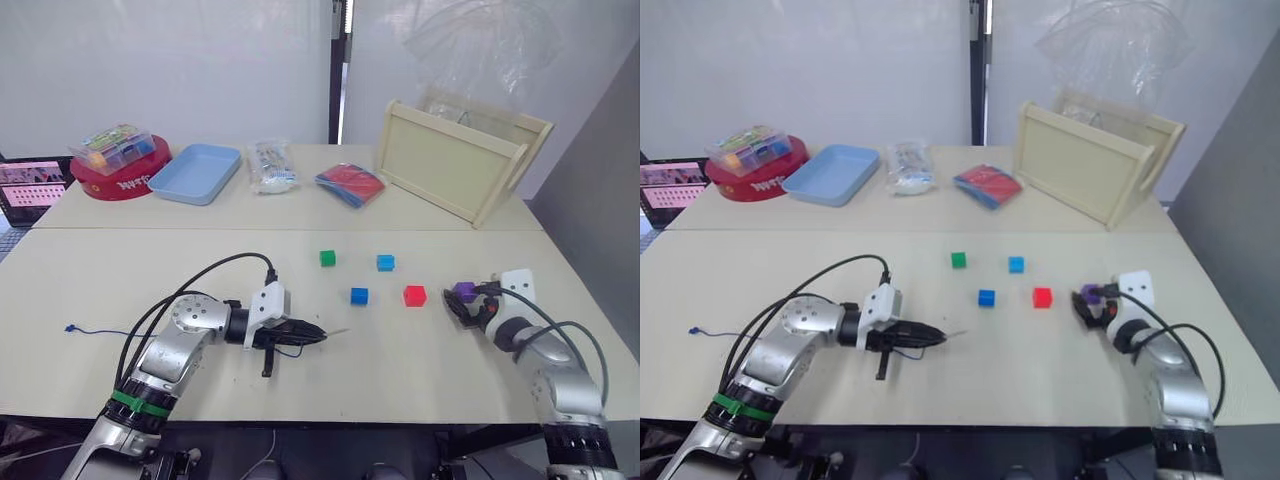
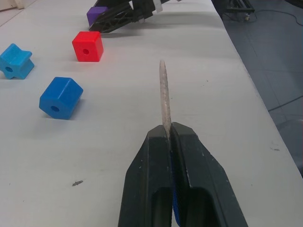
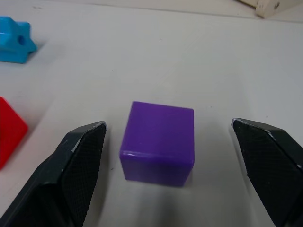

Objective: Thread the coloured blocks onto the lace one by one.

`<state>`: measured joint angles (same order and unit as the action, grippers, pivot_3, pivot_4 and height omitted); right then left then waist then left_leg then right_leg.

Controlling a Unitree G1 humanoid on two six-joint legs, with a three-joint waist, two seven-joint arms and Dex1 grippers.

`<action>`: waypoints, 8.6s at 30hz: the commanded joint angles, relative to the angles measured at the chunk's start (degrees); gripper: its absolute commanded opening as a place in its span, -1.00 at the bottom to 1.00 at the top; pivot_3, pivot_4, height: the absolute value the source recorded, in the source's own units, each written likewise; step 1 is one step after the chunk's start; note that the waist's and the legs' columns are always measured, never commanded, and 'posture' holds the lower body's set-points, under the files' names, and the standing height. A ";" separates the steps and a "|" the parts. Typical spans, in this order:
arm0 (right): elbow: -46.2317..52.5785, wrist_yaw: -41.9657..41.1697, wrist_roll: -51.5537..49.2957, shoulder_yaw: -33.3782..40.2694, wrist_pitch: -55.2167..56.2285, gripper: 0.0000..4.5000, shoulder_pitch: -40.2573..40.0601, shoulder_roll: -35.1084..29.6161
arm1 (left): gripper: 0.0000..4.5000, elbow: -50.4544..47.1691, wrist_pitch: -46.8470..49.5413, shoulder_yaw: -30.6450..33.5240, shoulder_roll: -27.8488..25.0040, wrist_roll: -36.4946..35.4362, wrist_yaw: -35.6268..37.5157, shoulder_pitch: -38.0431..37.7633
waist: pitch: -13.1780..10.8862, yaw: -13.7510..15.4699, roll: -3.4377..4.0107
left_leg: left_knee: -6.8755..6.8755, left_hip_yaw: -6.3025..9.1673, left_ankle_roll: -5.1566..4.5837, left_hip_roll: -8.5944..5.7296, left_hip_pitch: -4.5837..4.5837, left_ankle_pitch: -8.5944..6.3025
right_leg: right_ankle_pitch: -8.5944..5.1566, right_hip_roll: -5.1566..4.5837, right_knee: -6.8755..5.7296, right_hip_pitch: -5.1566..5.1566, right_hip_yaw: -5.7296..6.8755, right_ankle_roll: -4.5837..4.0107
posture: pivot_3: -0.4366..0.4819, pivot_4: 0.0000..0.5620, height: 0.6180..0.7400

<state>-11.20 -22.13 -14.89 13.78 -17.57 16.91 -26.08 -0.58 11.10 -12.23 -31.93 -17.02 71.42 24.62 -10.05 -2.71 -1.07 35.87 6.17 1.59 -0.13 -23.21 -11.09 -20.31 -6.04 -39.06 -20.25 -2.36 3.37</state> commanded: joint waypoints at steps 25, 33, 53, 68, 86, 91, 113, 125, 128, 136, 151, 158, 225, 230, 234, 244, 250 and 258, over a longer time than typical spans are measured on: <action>52.25 17.14 -7.82 -11.29 -19.03 -0.47 -32.16 18.41 | -1.00 6.37 -2.33 -4.11 2.12 1.10 5.29 4.26 | 0.04 0.02 0.09 | -0.03 0.01 -0.01 0.01 0.03 -0.01 | 0.00 0.04 -0.10 -0.07 -0.07 0.00 | -0.05 -0.47 1.00; 52.95 19.18 -10.11 -11.65 -20.50 0.28 -32.96 21.63 | -1.00 11.29 -4.78 -4.62 1.50 2.19 9.63 7.98 | 0.04 0.15 0.08 | -0.02 0.01 -0.01 0.00 0.00 -0.01 | 0.00 0.04 -0.06 -0.08 -0.05 0.00 | -0.05 -0.47 1.00; 40.83 -33.74 -12.46 -10.72 -10.27 0.98 -12.28 -34.62 | -1.00 2.52 -3.85 -5.01 2.05 3.43 4.53 0.78 | -0.03 0.27 0.09 | 0.08 -0.02 -0.13 0.08 -0.08 -0.08 | 0.02 0.15 0.15 0.04 -0.03 -0.01 | -0.05 -0.47 1.00; 20.22 -48.29 5.87 -30.08 4.58 0.65 5.62 -28.90 | -1.00 0.09 -3.17 -6.89 2.28 5.00 2.36 0.79 | -0.04 0.31 0.08 | 0.09 -0.02 -0.11 0.06 -0.10 -0.07 | 0.02 0.10 0.12 0.00 -0.02 -0.01 | -0.05 -0.47 1.00; 29.55 -44.85 5.47 -31.25 -12.33 -0.48 6.08 -23.45 | -1.00 1.23 -1.53 -7.91 3.06 8.12 0.25 3.39 | -0.04 0.32 0.08 | 0.11 0.00 -0.10 0.05 -0.10 -0.06 | 0.02 0.09 0.09 0.00 -0.02 -0.01 | -0.05 -0.47 1.00; 30.20 -44.12 6.05 -32.13 -14.16 -0.48 6.73 -22.87 | -1.00 -0.21 1.42 -9.48 2.78 8.32 0.74 3.87 | -0.04 0.28 0.08 | 0.10 0.00 -0.10 0.04 -0.09 -0.06 | 0.02 0.09 0.08 -0.01 -0.01 -0.01 | -0.05 -0.47 1.00; 35.33 -42.51 4.81 -32.98 -18.66 -0.48 5.38 -22.26 | -1.00 -1.58 8.52 -12.05 3.88 10.51 -1.77 5.38 | -0.04 0.27 0.08 | 0.11 0.00 -0.10 0.04 -0.10 -0.06 | 0.02 0.09 0.08 -0.01 -0.01 -0.01 | -0.05 -0.47 1.00; 34.85 -41.75 5.22 -33.95 -18.87 -0.48 5.45 -21.04 | -1.00 -1.09 7.12 -12.43 4.44 10.25 -1.07 5.15 | -0.04 0.31 0.08 | 0.11 0.00 -0.10 0.04 -0.11 -0.06 | 0.02 0.09 0.08 -0.01 -0.01 -0.01 | -0.05 -0.47 1.00; 34.71 -41.78 5.36 -34.25 -18.89 -0.48 5.63 -21.05 | -1.00 -1.02 6.62 -12.54 4.55 10.13 -0.95 4.96 | -0.04 0.30 0.08 | 0.11 0.00 -0.10 0.04 -0.11 -0.06 | 0.02 0.09 0.08 -0.01 -0.01 -0.01 | -0.05 -0.47 1.00; 33.37 -41.08 5.98 -35.22 -18.63 -0.48 6.47 -20.08 | -1.00 0.52 5.71 -11.99 6.20 9.74 -1.82 6.30 | -0.04 0.26 0.08 | 0.11 0.00 -0.10 0.04 -0.09 -0.06 | 0.02 0.09 0.08 0.00 -0.01 -0.01 | -0.05 -0.47 1.00; 32.38 -40.55 6.40 -35.48 -19.19 -0.48 7.19 -17.74 | -1.00 2.68 7.63 -12.44 12.01 9.23 -3.22 8.90 | -0.03 0.14 0.06 | 0.18 0.00 -0.10 0.05 -0.06 -0.06 | 0.03 0.10 0.02 0.01 -0.02 -0.01 | -0.05 -0.47 1.00; 31.93 -40.47 6.53 -35.39 -19.20 -0.48 7.31 -17.22 | -0.27 0.48 9.99 -11.37 11.12 7.45 -2.01 7.80 | -0.02 -0.04 0.05 | 0.19 0.01 -0.10 0.06 -0.04 -0.06 | 0.03 0.12 0.01 0.03 -0.02 -0.01 | -0.05 -0.47 1.00; 38.33 -41.44 0.10 -25.08 -23.89 0.99 6.36 -24.39 | 1.00 10.19 -6.10 -8.25 12.75 6.04 1.74 6.77 | -0.03 0.59 0.03 | 0.19 0.01 -0.10 0.01 -0.15 -0.06 | 0.03 0.05 0.08 0.00 0.01 0.00 | -0.05 -0.47 1.00; 42.65 -41.82 -2.46 -23.77 -28.21 0.99 4.72 -28.32 | 1.00 15.08 -10.61 -9.78 15.66 8.13 1.06 8.11 | -0.04 0.65 0.01 | 0.19 0.01 -0.10 0.01 -0.17 -0.06 | 0.03 0.05 0.09 0.00 0.02 0.00 | -0.05 -0.47 1.00; 44.79 -40.03 -2.89 -23.95 -30.42 0.99 3.37 -29.26 | 1.00 20.38 -14.66 -10.67 18.08 10.04 0.92 10.22 | -0.04 0.65 0.01 | 0.19 0.01 -0.10 0.01 -0.17 -0.06 | 0.03 0.05 0.08 0.00 0.03 0.00 | -0.05 -0.47 1.00; 40.50 -34.24 2.92 -27.28 -25.11 1.00 1.35 -27.59 | -0.06 23.75 -16.32 -11.28 18.92 12.48 0.61 11.63 | -0.05 0.42 0.01 | 0.19 0.01 -0.10 -0.01 -0.18 -0.06 | 0.03 0.04 0.09 -0.01 0.03 0.01 | -0.05 -0.47 1.00; 36.70 -33.12 5.78 -30.29 -21.08 1.00 0.79 -25.50 | -0.46 22.73 -16.30 -11.02 17.91 12.12 1.39 10.94 | -0.04 0.42 0.00 | 0.20 0.01 -0.10 -0.01 -0.17 -0.06 | 0.03 0.04 0.09 -0.01 0.03 0.00 | -0.05 -0.47 1.00; 33.99 -32.15 5.31 -30.24 -20.09 -0.12 -0.90 -21.55 | -0.46 22.27 -16.15 -10.96 17.84 11.96 1.26 10.88 | -0.02 0.10 -0.02 | 0.19 0.01 -0.10 0.02 -0.06 -0.06 | 0.03 0.07 0.05 0.05 0.02 0.00 | -0.05 -0.47 1.00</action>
<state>23.98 -55.38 -9.92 -16.66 -37.34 16.80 -47.97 23.36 -4.81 -23.55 -14.18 -4.60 72.68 35.57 -10.07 -2.61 -1.09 36.06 6.18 1.49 -0.11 -23.26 -11.15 -20.28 -5.98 -39.01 -20.20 -2.35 3.37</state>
